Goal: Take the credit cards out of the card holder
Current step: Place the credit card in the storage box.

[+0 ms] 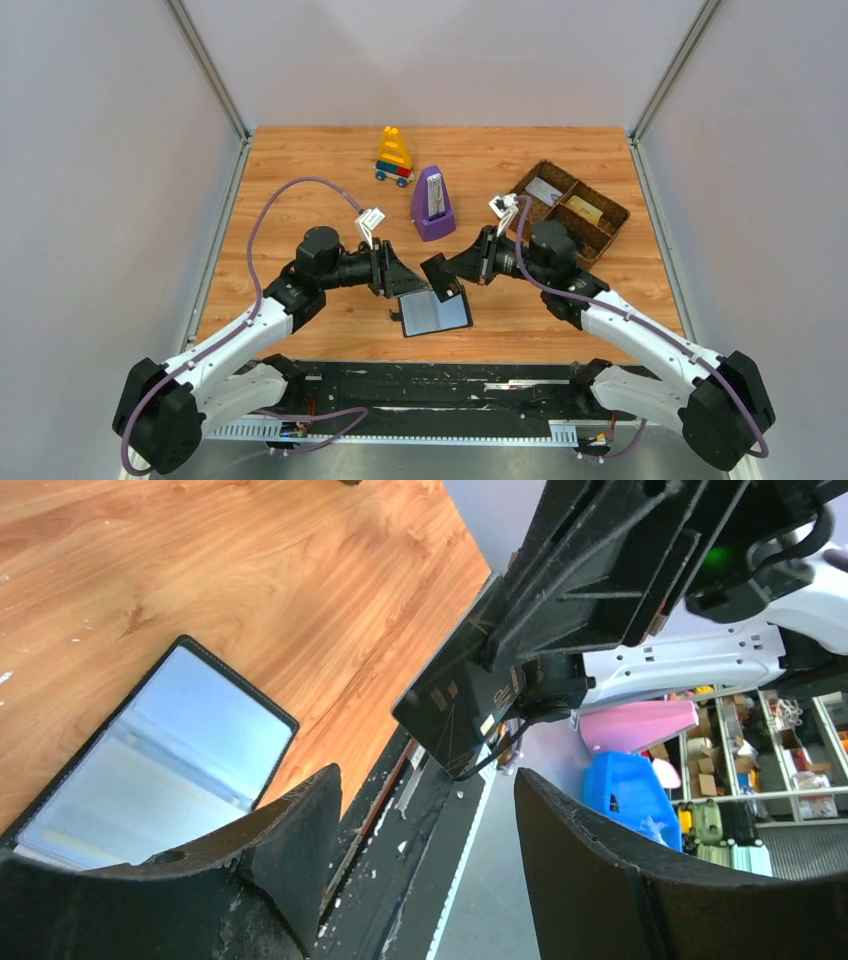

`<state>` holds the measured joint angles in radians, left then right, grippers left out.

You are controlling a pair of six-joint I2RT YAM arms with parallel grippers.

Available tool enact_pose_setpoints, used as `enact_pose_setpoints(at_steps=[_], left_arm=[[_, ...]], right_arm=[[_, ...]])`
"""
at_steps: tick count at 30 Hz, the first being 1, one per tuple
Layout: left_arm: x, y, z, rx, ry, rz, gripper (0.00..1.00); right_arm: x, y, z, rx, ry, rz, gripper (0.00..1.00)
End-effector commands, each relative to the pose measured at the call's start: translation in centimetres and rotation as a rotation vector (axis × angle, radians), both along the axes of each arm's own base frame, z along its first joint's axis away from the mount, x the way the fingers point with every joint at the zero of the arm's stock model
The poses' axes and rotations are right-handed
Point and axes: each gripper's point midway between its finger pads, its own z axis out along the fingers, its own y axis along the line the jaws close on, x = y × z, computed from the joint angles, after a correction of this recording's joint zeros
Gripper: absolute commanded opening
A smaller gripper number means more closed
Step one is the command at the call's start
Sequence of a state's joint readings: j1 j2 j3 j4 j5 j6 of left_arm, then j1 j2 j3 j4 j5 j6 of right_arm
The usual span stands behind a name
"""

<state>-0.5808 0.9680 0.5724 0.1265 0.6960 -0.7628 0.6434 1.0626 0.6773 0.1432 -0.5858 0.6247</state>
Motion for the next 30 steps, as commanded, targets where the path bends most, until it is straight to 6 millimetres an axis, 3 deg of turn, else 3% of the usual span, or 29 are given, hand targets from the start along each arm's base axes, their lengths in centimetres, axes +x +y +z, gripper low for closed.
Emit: enact_pose_setpoints(at_steps=[1, 9, 17, 19, 21, 22, 23, 25, 30], left_arm=[[0.3, -0.8, 2.2, -0.132, -0.017, -0.009, 0.72], [0.9, -2.0, 2.1, -0.225, 0.052, -0.014, 0.70], [1.2, -3.5, 2.6, -0.259, 0.055, -0.042, 0.65], [1.1, -3.8, 2.7, -0.266, 0.056, -0.055, 0.58], [1.1, -4.0, 2.9, -0.275, 0.055, -0.068, 0.44], [1.0, -4.0, 2.9, -0.275, 0.054, -0.074, 0.31], [0.8, -3.8, 2.9, -0.276, 0.052, -0.072, 0.10], [0.6, -3.6, 2.7, -0.268, 0.047, -0.069, 0.01], [-0.1, -2.9, 1.5, -0.185, 0.033, -0.074, 0.00]], right_arm=[[2.1, -0.6, 3.6, 0.245, 0.072, -0.204, 0.00], [2.8, -2.0, 3.7, 0.345, 0.146, -0.378, 0.00], [2.2, -1.6, 3.0, 0.388, 0.191, -0.371, 0.00], [2.1, -1.3, 2.7, 0.389, 0.204, -0.355, 0.00], [1.8, -1.0, 2.3, 0.379, 0.210, -0.332, 0.02], [1.5, -0.9, 2.2, 0.370, 0.205, -0.315, 0.04], [0.8, -0.5, 1.9, 0.322, 0.160, -0.255, 0.14], [0.3, -0.3, 1.4, 0.256, 0.126, -0.212, 0.21], [-0.7, -0.8, 0.7, 0.126, 0.014, -0.108, 0.40]])
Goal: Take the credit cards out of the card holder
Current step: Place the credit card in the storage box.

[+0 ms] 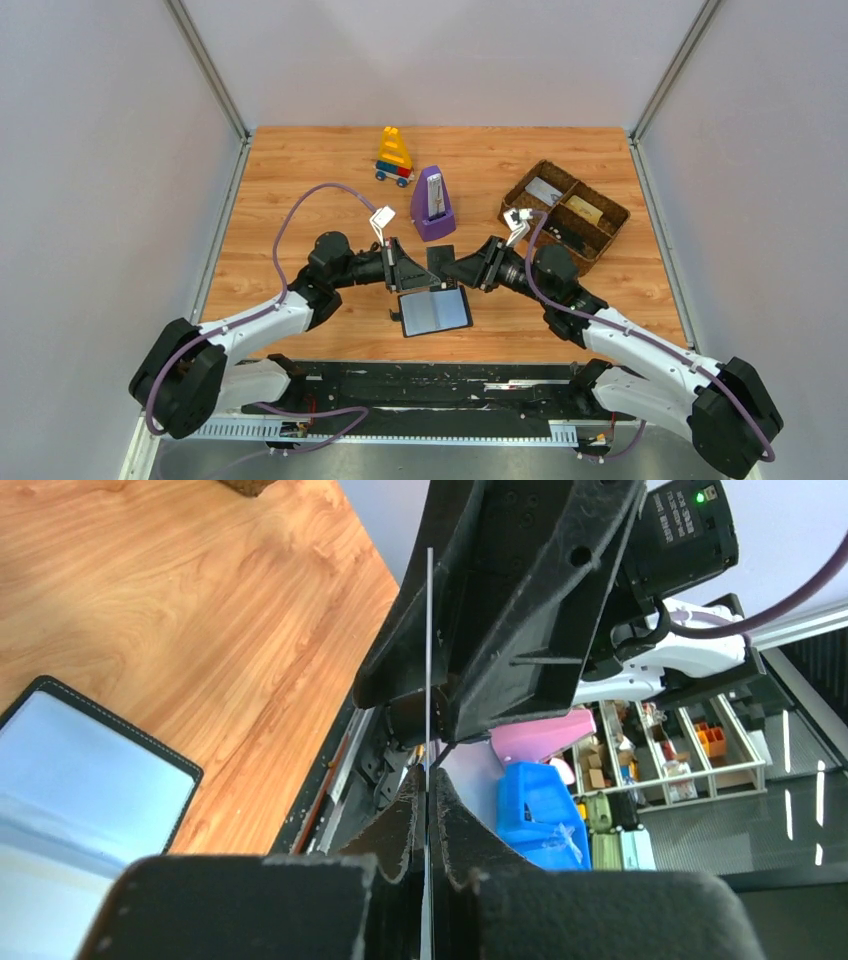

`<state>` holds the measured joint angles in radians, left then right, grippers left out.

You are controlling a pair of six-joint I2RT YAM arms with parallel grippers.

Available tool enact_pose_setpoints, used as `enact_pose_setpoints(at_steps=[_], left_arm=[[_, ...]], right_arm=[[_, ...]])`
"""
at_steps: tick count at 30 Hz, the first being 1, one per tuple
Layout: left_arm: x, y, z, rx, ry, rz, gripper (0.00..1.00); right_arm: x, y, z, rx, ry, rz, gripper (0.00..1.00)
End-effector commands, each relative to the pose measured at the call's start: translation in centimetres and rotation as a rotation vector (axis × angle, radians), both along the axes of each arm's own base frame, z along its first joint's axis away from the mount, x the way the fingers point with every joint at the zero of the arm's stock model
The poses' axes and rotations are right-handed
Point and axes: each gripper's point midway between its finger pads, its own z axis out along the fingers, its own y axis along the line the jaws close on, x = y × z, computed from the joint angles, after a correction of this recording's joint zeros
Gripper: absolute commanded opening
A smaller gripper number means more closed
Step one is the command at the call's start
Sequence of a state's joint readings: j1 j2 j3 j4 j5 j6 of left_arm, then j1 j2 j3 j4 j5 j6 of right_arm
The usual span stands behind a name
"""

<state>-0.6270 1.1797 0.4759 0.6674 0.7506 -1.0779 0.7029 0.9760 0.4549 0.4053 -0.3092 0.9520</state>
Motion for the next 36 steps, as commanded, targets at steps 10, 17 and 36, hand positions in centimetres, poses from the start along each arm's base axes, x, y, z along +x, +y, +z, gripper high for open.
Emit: enact_pose_setpoints(at_steps=[10, 17, 36], left_arm=[[-4.1, 1.7, 0.5, 0.128, -0.134, -0.189, 0.00], [-6.0, 2.4, -0.3, 0.194, -0.108, -0.309, 0.00], [-7.0, 1.8, -1.0, 0.206, -0.079, -0.373, 0.00]], right_arm=[[-2.5, -2.2, 3.5, -0.248, -0.350, 0.340, 0.56], [-3.3, -1.6, 4.5, -0.246, -0.366, 0.527, 0.47], [-4.7, 0.8, 2.3, -0.173, -0.243, 0.763, 0.37]])
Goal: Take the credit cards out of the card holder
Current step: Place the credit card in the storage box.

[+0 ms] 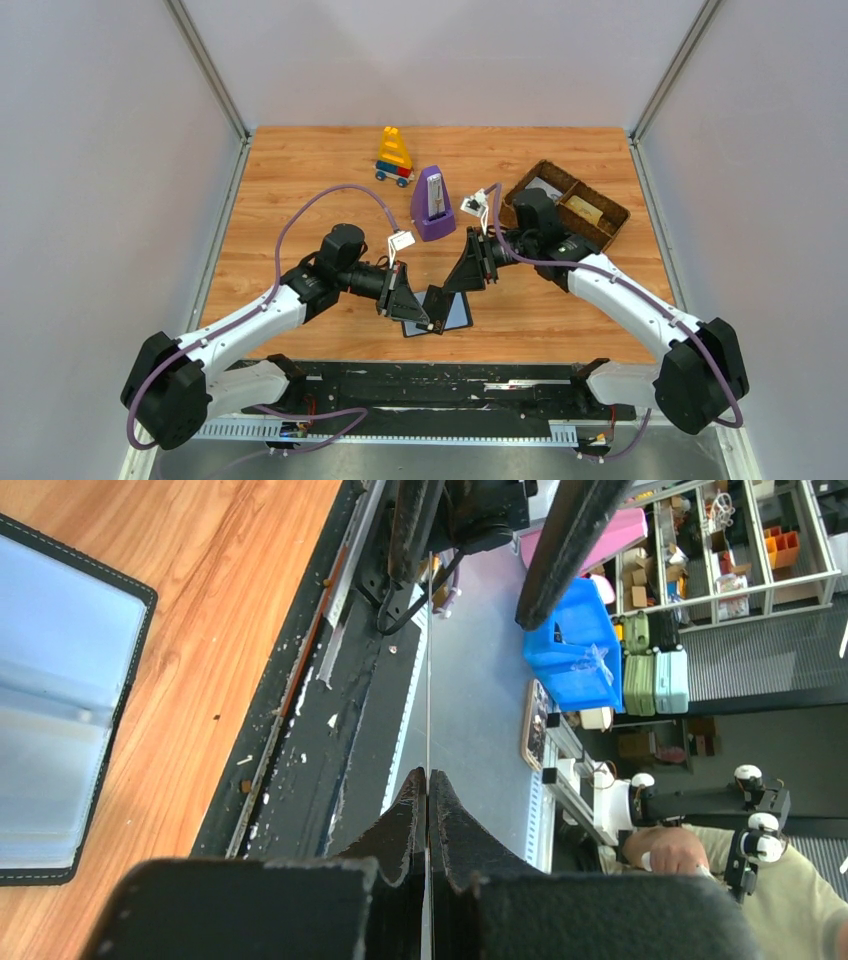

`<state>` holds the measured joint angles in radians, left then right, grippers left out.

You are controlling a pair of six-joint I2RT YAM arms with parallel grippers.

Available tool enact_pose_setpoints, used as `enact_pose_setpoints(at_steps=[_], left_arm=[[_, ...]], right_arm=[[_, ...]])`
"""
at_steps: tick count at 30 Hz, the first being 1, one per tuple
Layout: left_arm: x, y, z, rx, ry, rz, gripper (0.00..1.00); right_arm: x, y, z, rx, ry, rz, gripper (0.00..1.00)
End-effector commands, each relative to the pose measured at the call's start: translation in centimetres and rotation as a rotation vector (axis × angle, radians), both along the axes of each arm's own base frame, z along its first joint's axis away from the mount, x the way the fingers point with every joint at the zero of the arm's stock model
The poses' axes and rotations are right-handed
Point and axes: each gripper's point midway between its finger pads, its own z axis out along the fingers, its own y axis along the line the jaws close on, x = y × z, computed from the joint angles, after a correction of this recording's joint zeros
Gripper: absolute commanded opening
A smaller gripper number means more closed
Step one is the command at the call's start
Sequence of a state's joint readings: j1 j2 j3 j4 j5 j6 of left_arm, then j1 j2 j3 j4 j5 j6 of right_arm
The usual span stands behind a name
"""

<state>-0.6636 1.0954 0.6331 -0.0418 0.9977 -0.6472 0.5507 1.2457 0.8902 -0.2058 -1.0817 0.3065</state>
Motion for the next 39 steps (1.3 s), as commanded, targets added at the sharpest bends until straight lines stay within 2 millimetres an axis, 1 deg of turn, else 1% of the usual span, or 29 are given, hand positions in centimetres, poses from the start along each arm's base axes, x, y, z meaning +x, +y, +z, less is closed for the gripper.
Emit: enact_pose_setpoints(at_steps=[1, 9, 14, 18, 21, 22, 24, 26, 27, 28, 29, 30, 31, 32, 33, 34, 36, 38, 39], left_arm=[[-0.1, -0.4, 1.6, -0.041, -0.050, -0.036, 0.00], [-0.1, -0.4, 1.6, -0.042, -0.050, -0.039, 0.00], [0.0, -0.4, 1.4, -0.038, -0.047, -0.038, 0.00], [0.0, -0.4, 1.5, -0.040, -0.052, -0.038, 0.00], [0.0, -0.4, 1.6, -0.039, -0.053, -0.038, 0.00], [0.0, -0.4, 1.5, -0.038, -0.051, -0.038, 0.00], [0.0, -0.4, 1.5, -0.036, -0.052, -0.038, 0.00], [0.1, -0.4, 1.5, -0.031, -0.054, -0.035, 0.00], [0.1, -0.3, 1.5, -0.024, -0.055, -0.031, 0.02], [0.3, -0.3, 1.4, -0.013, -0.062, -0.019, 0.11], [0.4, -0.2, 1.3, 0.002, -0.069, -0.014, 0.17], [0.7, -0.2, 1.3, 0.016, -0.084, 0.006, 0.31], [0.8, 0.0, 1.3, 0.032, -0.094, 0.011, 0.39], [1.2, 0.1, 1.3, 0.045, -0.122, 0.032, 0.52], [1.3, 0.2, 1.4, 0.062, -0.121, 0.042, 0.57], [1.8, 0.4, 1.3, 0.078, -0.143, 0.067, 0.67], [2.4, 0.6, 1.4, 0.110, -0.167, 0.098, 0.78], [2.9, 0.9, 1.4, 0.143, -0.185, 0.126, 0.85], [3.1, 1.0, 1.6, 0.157, -0.186, 0.137, 0.91]], right_arm=[[-0.6, 0.5, 1.5, 0.053, -0.051, 0.076, 0.37], [-0.8, 0.7, 1.2, 0.047, -0.048, 0.083, 0.31], [-1.0, 0.7, 1.0, 0.053, -0.037, 0.107, 0.22], [-1.7, 0.6, 0.7, 0.064, -0.020, 0.148, 0.22], [-1.8, 0.5, 0.5, 0.062, -0.014, 0.152, 0.20], [-1.8, 0.6, 0.5, 0.062, -0.014, 0.152, 0.17], [-1.6, 0.6, 0.5, 0.056, -0.024, 0.138, 0.02], [-1.2, 0.6, 0.6, 0.049, -0.036, 0.114, 0.00], [-1.0, 0.7, 0.7, 0.045, -0.040, 0.100, 0.00], [-0.8, 0.7, 0.9, 0.041, -0.046, 0.082, 0.00], [-0.5, 0.7, 1.0, 0.036, -0.047, 0.063, 0.00], [-0.1, 0.6, 1.1, 0.032, -0.051, 0.042, 0.00], [0.2, 0.5, 1.2, 0.028, -0.052, 0.021, 0.00], [0.5, 0.4, 1.3, 0.025, -0.054, -0.001, 0.00], [0.9, 0.1, 1.3, 0.021, -0.055, -0.024, 0.00], [1.3, -0.2, 1.3, 0.018, -0.055, -0.046, 0.00], [2.1, -1.0, 1.4, 0.016, -0.054, -0.097, 0.00], [3.4, -2.0, 1.6, 0.009, -0.056, -0.173, 0.00], [4.1, -2.6, 1.5, 0.002, -0.054, -0.218, 0.00]])
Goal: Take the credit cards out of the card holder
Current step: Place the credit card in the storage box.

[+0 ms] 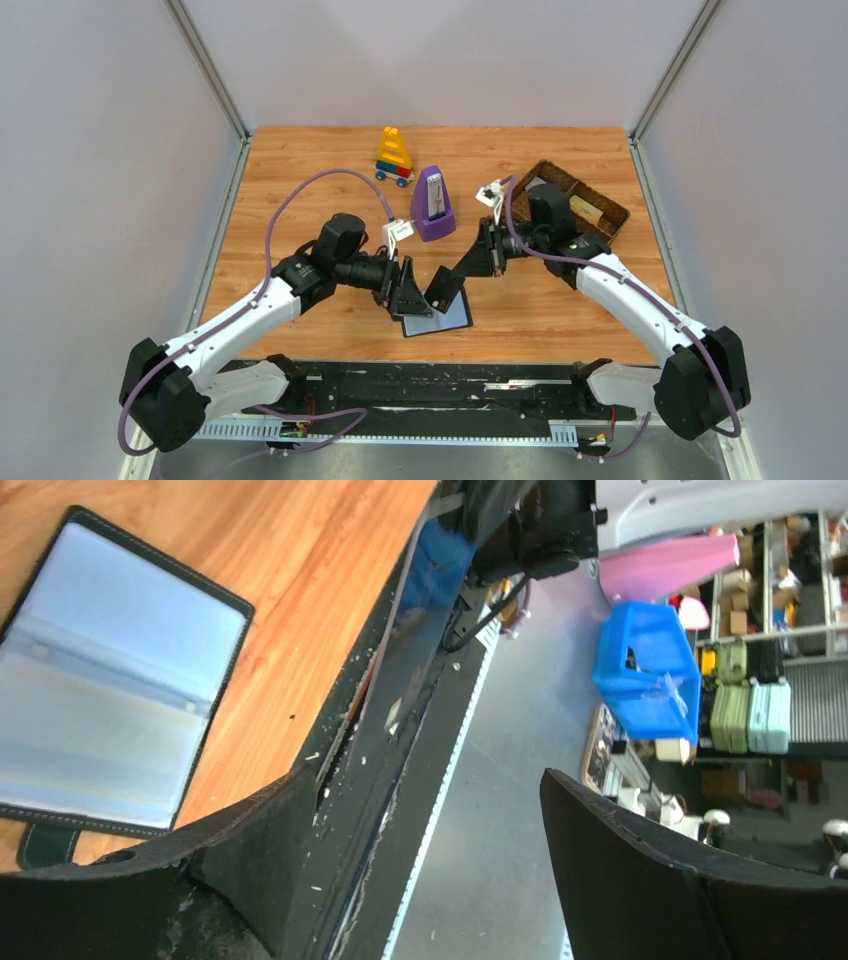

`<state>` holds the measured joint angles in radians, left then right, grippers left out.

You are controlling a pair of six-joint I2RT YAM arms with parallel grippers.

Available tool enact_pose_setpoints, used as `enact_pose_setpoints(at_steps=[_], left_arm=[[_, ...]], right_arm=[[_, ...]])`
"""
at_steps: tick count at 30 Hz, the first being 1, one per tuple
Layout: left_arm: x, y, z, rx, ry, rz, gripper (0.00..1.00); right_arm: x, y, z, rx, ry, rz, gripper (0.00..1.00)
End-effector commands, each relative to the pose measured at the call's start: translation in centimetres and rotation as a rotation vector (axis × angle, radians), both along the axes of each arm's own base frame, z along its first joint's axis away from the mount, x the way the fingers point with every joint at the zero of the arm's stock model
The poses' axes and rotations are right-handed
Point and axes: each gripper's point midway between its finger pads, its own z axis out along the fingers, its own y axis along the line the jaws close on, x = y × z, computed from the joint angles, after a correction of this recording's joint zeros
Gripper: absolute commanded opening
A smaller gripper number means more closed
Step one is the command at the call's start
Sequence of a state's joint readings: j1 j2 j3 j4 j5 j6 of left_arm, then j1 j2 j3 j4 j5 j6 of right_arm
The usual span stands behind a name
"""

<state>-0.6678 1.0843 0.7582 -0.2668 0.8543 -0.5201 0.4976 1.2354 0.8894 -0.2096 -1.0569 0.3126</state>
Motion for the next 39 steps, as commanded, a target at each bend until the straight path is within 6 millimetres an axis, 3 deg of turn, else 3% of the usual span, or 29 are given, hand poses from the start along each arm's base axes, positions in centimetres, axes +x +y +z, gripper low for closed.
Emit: enact_pose_setpoints(at_steps=[1, 7, 14, 20, 22, 27, 32, 39], left_arm=[[1.5, 0.9, 0.7, 0.081, -0.095, 0.077, 0.96], [3.0, 1.9, 1.0, 0.152, -0.158, 0.156, 1.00], [4.6, 4.7, 0.0, 0.312, -0.230, 0.264, 1.00], [5.1, 6.6, 0.2, 0.397, -0.271, 0.316, 1.00], [5.4, 7.4, 0.2, 0.424, -0.295, 0.340, 1.00], [5.7, 8.4, 0.1, 0.445, -0.320, 0.380, 1.00], [5.6, 8.3, -0.2, 0.443, -0.312, 0.377, 1.00], [5.2, 8.0, -0.1, 0.424, -0.306, 0.358, 1.00]], right_arm=[[3.3, -2.3, 1.5, 0.003, -0.046, -0.196, 0.00], [9.7, -7.8, 0.8, -0.045, -0.010, -0.606, 0.00], [14.9, -15.5, 0.7, -0.056, -0.023, -1.067, 0.00], [17.2, -22.2, 0.8, -0.045, -0.050, -1.419, 0.00], [17.5, -25.2, 0.4, -0.046, -0.054, -1.554, 0.00], [17.9, -29.8, -0.5, -0.017, -0.060, -1.754, 0.00], [18.3, -31.5, -2.1, 0.001, -0.009, -1.823, 0.00], [19.1, -31.3, -5.2, 0.064, 0.104, -1.835, 0.00]])
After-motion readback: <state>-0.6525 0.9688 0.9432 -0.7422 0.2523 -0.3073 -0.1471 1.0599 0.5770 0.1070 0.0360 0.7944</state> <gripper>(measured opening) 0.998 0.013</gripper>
